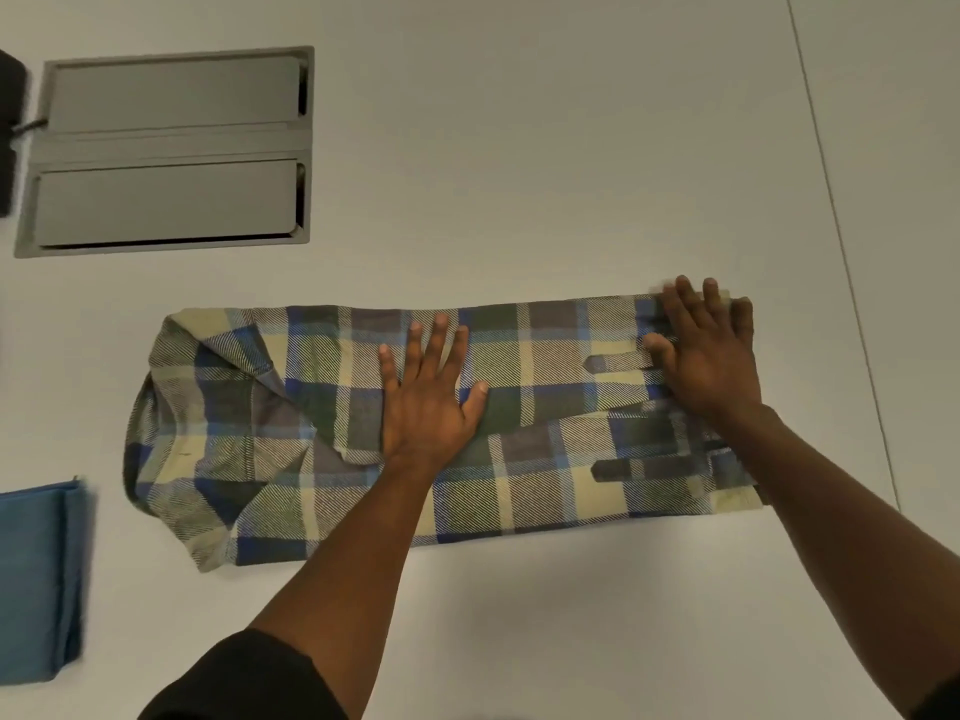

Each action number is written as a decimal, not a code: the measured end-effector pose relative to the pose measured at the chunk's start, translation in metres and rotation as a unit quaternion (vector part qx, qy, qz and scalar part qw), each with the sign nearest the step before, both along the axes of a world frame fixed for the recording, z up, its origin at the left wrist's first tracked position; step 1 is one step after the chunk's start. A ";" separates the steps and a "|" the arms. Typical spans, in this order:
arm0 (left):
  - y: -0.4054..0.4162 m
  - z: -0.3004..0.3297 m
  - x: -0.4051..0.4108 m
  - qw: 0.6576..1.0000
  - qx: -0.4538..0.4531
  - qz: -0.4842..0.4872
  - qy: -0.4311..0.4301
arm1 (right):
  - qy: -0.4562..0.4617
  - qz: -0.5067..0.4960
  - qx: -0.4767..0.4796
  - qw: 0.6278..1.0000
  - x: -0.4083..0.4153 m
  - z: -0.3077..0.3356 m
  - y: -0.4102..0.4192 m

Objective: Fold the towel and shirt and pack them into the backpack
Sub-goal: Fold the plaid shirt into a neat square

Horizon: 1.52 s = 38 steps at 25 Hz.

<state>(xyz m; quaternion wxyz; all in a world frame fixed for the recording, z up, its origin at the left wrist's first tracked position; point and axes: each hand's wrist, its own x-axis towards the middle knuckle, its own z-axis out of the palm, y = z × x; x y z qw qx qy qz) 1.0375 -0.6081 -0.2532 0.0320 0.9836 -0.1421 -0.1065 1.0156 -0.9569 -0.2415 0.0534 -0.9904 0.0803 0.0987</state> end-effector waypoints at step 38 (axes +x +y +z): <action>0.243 0.011 -0.037 0.980 -0.150 0.112 -0.074 | -0.065 0.157 0.162 0.972 -0.031 0.009 0.430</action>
